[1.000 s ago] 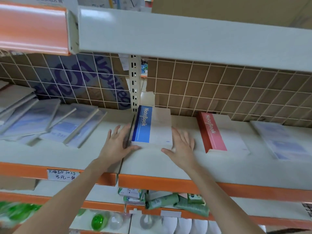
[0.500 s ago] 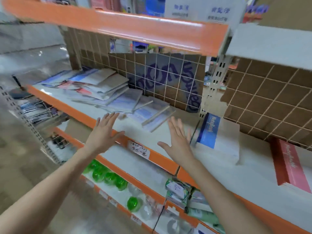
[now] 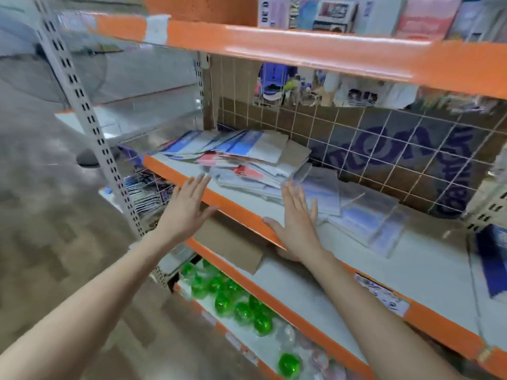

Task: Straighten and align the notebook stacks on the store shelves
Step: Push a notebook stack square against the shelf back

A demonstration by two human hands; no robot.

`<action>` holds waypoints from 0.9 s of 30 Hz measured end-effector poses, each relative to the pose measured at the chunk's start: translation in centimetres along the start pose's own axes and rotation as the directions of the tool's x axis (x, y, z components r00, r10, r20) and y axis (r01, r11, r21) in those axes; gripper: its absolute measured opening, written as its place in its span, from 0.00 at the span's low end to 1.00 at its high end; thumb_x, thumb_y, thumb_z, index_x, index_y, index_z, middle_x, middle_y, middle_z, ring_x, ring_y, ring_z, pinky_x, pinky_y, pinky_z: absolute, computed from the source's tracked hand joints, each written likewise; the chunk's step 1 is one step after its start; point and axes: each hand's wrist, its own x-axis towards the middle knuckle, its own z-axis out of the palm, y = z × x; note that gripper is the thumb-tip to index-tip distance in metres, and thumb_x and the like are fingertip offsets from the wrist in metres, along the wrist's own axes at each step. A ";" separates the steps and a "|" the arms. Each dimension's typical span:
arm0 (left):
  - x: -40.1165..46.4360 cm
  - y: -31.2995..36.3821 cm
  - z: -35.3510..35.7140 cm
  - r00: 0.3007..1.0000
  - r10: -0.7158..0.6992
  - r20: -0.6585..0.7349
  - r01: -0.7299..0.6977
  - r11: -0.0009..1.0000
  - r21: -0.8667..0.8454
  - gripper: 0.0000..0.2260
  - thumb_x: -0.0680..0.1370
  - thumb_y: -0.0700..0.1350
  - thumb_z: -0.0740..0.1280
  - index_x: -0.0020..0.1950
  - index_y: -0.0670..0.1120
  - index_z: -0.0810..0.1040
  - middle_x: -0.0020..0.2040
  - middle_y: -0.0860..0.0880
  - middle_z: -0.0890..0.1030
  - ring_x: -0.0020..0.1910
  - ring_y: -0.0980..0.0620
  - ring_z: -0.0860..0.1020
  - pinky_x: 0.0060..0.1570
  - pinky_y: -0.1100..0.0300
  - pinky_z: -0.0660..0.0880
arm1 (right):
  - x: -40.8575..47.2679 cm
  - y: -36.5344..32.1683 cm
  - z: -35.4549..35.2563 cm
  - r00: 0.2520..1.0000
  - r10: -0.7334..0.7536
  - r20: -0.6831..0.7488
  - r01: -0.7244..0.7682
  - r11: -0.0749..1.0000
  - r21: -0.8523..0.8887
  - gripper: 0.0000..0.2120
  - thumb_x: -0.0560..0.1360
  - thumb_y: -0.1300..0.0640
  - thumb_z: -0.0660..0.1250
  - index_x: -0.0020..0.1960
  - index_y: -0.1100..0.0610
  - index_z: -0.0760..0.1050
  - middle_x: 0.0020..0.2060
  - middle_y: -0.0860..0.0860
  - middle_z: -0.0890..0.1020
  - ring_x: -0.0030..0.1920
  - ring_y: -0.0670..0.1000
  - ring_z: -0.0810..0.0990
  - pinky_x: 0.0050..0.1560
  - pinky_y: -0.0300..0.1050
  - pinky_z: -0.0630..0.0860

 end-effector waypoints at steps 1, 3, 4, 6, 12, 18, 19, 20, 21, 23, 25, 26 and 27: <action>0.8 -0.9 -0.1 1.000 0.018 0.009 -0.018 1.000 -0.003 0.31 0.79 0.54 0.60 0.77 0.46 0.51 0.78 0.46 0.51 0.76 0.45 0.49 0.74 0.48 0.46 | 0.7 -0.7 0.4 1.000 0.005 -0.006 -0.005 1.000 0.004 0.39 0.78 0.43 0.61 0.78 0.52 0.42 0.77 0.47 0.41 0.76 0.48 0.37 0.72 0.55 0.34; 2.6 -2.1 0.1 0.998 0.058 0.029 -0.058 0.998 -0.013 0.31 0.79 0.55 0.59 0.77 0.45 0.50 0.78 0.47 0.51 0.77 0.47 0.48 0.74 0.49 0.46 | 2.1 -1.6 0.8 1.000 0.018 -0.010 -0.018 1.000 -0.006 0.38 0.78 0.43 0.61 0.78 0.52 0.42 0.77 0.48 0.41 0.76 0.47 0.36 0.72 0.54 0.34; 3.7 -2.4 0.2 0.997 0.076 0.034 -0.075 0.997 -0.023 0.31 0.79 0.55 0.58 0.78 0.46 0.49 0.78 0.47 0.50 0.77 0.47 0.47 0.74 0.49 0.46 | 3.0 -1.7 0.9 1.000 0.026 -0.007 -0.026 0.999 -0.021 0.38 0.78 0.43 0.61 0.78 0.52 0.42 0.77 0.48 0.41 0.76 0.48 0.37 0.72 0.54 0.35; 6.0 -2.7 0.4 0.994 0.109 0.028 -0.108 0.993 -0.047 0.31 0.80 0.56 0.57 0.78 0.46 0.48 0.78 0.48 0.50 0.77 0.48 0.47 0.74 0.49 0.46 | 5.2 -1.7 0.6 0.999 0.042 -0.004 -0.042 0.998 -0.056 0.38 0.78 0.43 0.60 0.78 0.53 0.42 0.77 0.48 0.41 0.76 0.48 0.37 0.72 0.55 0.35; 14.3 -2.3 0.9 0.966 0.254 0.055 -0.253 0.967 -0.016 0.32 0.80 0.57 0.56 0.78 0.47 0.47 0.78 0.49 0.47 0.77 0.51 0.46 0.73 0.54 0.42 | 13.1 -1.1 0.6 0.995 0.081 0.048 -0.075 0.990 -0.117 0.41 0.76 0.39 0.60 0.78 0.54 0.42 0.78 0.51 0.45 0.77 0.52 0.43 0.72 0.58 0.41; 20.2 -3.0 2.4 0.897 0.362 0.254 -0.409 0.898 0.163 0.34 0.77 0.64 0.43 0.78 0.47 0.44 0.78 0.47 0.45 0.77 0.49 0.44 0.74 0.52 0.43 | 18.4 -0.8 1.9 0.975 0.111 0.191 -0.075 0.979 -0.188 0.42 0.76 0.36 0.58 0.78 0.54 0.41 0.77 0.52 0.43 0.77 0.52 0.41 0.73 0.58 0.44; 20.8 -3.1 2.7 0.887 0.369 0.277 -0.422 0.891 0.167 0.38 0.73 0.66 0.38 0.78 0.46 0.45 0.78 0.47 0.46 0.77 0.49 0.45 0.74 0.53 0.42 | 18.8 -0.7 2.2 0.968 0.125 0.216 -0.086 0.980 -0.182 0.41 0.77 0.36 0.56 0.78 0.54 0.41 0.77 0.52 0.43 0.77 0.52 0.41 0.73 0.57 0.43; 21.2 -3.1 2.9 0.879 0.370 0.301 -0.428 0.891 0.153 0.41 0.70 0.67 0.36 0.78 0.46 0.46 0.78 0.47 0.47 0.77 0.50 0.45 0.74 0.53 0.42 | 19.1 -0.6 2.3 0.963 0.137 0.234 -0.094 0.978 -0.185 0.39 0.77 0.37 0.55 0.78 0.55 0.42 0.78 0.52 0.44 0.77 0.51 0.42 0.73 0.57 0.42; 21.5 -3.2 3.1 0.871 0.370 0.323 -0.429 0.893 0.134 0.41 0.70 0.67 0.36 0.78 0.47 0.47 0.78 0.48 0.48 0.76 0.51 0.46 0.73 0.54 0.42 | 19.4 -0.6 2.5 0.959 0.145 0.242 -0.096 0.974 -0.204 0.38 0.78 0.37 0.54 0.78 0.55 0.43 0.78 0.52 0.46 0.77 0.51 0.43 0.73 0.57 0.41; 21.9 -3.3 3.6 0.859 0.376 0.349 -0.439 0.890 0.122 0.37 0.72 0.65 0.39 0.78 0.47 0.47 0.78 0.49 0.49 0.76 0.51 0.47 0.73 0.54 0.43 | 19.5 -0.7 2.8 0.957 0.159 0.244 -0.090 0.959 -0.270 0.36 0.79 0.38 0.52 0.78 0.56 0.44 0.77 0.52 0.48 0.77 0.51 0.44 0.73 0.58 0.40; 22.1 -3.5 4.0 0.852 0.389 0.351 -0.464 0.871 0.159 0.34 0.76 0.63 0.42 0.78 0.47 0.46 0.78 0.49 0.49 0.76 0.51 0.48 0.73 0.53 0.45 | 19.5 -1.0 3.1 0.956 0.179 0.231 -0.099 0.942 -0.321 0.35 0.79 0.39 0.51 0.78 0.58 0.44 0.77 0.53 0.49 0.77 0.51 0.46 0.73 0.58 0.42; 22.0 -3.5 4.1 0.851 0.396 0.346 -0.476 0.860 0.186 0.32 0.78 0.61 0.44 0.78 0.47 0.46 0.78 0.49 0.49 0.76 0.50 0.48 0.73 0.53 0.45 | 19.4 -1.3 3.3 0.958 0.189 0.217 -0.104 0.930 -0.352 0.35 0.80 0.40 0.50 0.77 0.58 0.44 0.77 0.53 0.50 0.77 0.52 0.47 0.73 0.58 0.43; 21.9 -3.6 4.2 0.851 0.404 0.335 -0.486 0.848 0.210 0.30 0.80 0.60 0.46 0.78 0.47 0.46 0.78 0.48 0.49 0.76 0.50 0.49 0.73 0.53 0.45 | 19.2 -1.6 3.4 0.960 0.196 0.197 -0.107 0.916 -0.388 0.34 0.80 0.40 0.50 0.77 0.59 0.45 0.77 0.54 0.51 0.76 0.52 0.49 0.73 0.57 0.45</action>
